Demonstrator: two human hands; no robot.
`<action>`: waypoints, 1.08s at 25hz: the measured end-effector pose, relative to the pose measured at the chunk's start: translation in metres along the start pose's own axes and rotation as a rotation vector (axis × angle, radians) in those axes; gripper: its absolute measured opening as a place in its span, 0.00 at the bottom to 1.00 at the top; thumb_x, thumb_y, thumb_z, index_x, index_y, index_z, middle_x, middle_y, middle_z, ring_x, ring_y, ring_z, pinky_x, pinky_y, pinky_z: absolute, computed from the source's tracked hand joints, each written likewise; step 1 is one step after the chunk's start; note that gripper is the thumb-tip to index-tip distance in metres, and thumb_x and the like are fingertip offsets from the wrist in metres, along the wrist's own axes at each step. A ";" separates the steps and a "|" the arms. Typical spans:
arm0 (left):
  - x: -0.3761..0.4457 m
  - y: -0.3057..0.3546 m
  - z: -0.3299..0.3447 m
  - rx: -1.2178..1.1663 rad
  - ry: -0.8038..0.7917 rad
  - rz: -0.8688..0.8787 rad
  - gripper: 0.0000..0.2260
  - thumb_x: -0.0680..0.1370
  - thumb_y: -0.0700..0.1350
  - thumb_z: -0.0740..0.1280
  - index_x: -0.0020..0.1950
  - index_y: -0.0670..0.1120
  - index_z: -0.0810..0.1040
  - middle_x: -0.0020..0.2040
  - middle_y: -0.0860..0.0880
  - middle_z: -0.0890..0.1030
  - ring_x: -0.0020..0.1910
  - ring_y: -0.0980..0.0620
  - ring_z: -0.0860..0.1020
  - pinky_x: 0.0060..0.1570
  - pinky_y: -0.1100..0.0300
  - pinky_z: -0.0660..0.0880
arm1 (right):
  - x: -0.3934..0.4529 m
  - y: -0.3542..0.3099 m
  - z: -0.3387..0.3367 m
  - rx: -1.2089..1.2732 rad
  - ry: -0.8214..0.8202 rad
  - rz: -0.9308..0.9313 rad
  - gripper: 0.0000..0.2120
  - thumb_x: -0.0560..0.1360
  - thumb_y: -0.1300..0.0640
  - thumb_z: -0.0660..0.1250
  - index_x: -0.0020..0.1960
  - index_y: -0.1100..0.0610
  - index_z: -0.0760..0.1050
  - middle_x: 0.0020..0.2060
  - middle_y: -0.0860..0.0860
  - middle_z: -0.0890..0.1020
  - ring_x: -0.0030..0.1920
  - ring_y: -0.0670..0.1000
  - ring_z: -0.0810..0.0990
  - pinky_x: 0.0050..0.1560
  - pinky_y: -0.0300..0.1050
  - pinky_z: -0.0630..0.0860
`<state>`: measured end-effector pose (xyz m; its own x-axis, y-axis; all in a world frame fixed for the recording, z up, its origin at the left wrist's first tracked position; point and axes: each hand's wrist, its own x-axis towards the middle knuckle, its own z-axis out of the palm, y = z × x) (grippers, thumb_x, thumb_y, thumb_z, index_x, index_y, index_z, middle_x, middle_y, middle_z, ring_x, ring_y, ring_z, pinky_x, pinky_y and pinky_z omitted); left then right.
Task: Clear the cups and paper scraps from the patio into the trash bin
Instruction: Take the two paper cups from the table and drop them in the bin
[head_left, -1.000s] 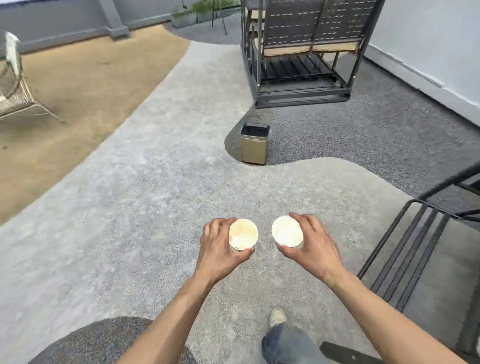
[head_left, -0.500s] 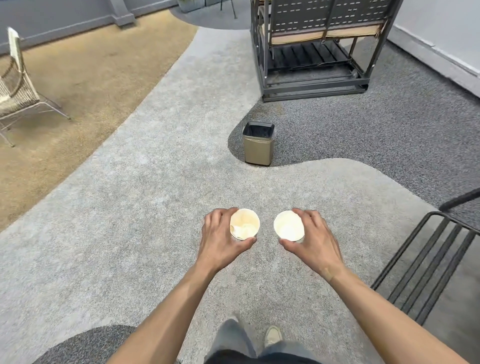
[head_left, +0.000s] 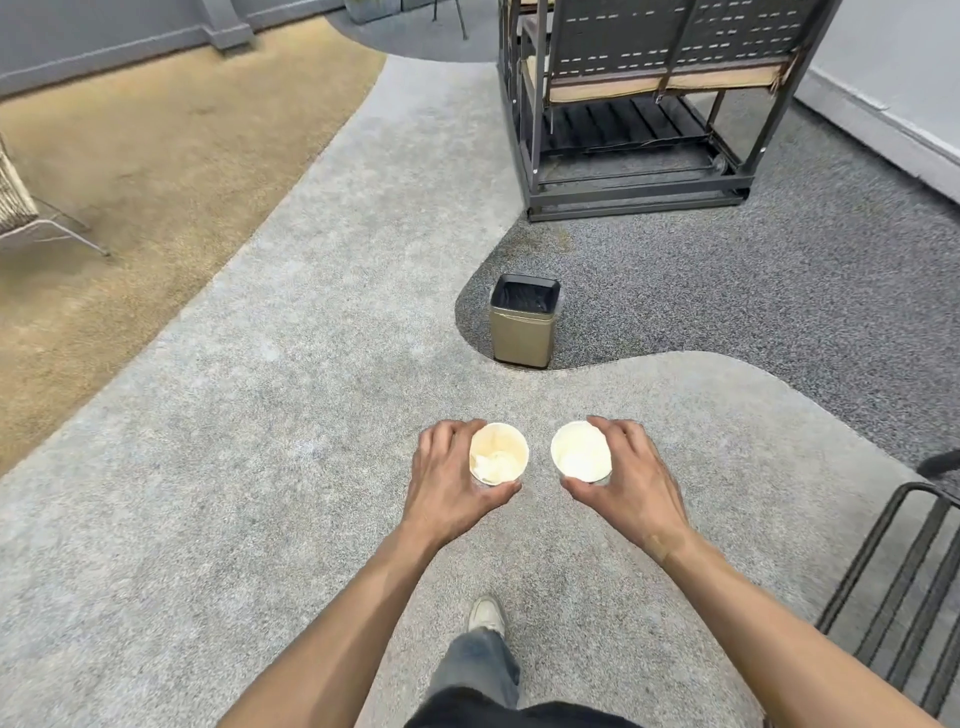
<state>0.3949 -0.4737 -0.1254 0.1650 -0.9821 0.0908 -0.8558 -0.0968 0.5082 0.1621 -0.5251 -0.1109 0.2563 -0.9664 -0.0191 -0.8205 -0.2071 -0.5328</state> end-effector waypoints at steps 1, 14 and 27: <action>0.021 -0.010 -0.004 -0.011 -0.006 -0.006 0.39 0.63 0.70 0.67 0.69 0.56 0.64 0.59 0.53 0.67 0.62 0.53 0.62 0.62 0.52 0.68 | 0.020 -0.008 0.004 0.001 0.006 0.011 0.40 0.64 0.36 0.72 0.70 0.43 0.59 0.62 0.45 0.66 0.61 0.50 0.70 0.54 0.50 0.74; 0.224 -0.069 -0.006 -0.074 -0.025 -0.004 0.39 0.63 0.70 0.69 0.69 0.54 0.65 0.59 0.52 0.66 0.62 0.53 0.61 0.63 0.53 0.67 | 0.221 -0.036 0.026 -0.026 -0.003 0.052 0.40 0.65 0.37 0.72 0.71 0.44 0.57 0.63 0.46 0.65 0.58 0.52 0.74 0.51 0.53 0.78; 0.463 -0.046 0.025 -0.069 -0.014 -0.084 0.40 0.62 0.70 0.68 0.70 0.55 0.65 0.59 0.53 0.66 0.62 0.53 0.61 0.62 0.54 0.66 | 0.466 0.017 0.003 -0.001 -0.078 -0.021 0.40 0.63 0.39 0.73 0.70 0.43 0.59 0.61 0.45 0.65 0.58 0.51 0.73 0.50 0.51 0.77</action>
<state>0.4981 -0.9276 -0.1278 0.2276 -0.9732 0.0336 -0.8031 -0.1681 0.5717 0.2693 -0.9789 -0.1309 0.3127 -0.9470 -0.0741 -0.8151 -0.2275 -0.5328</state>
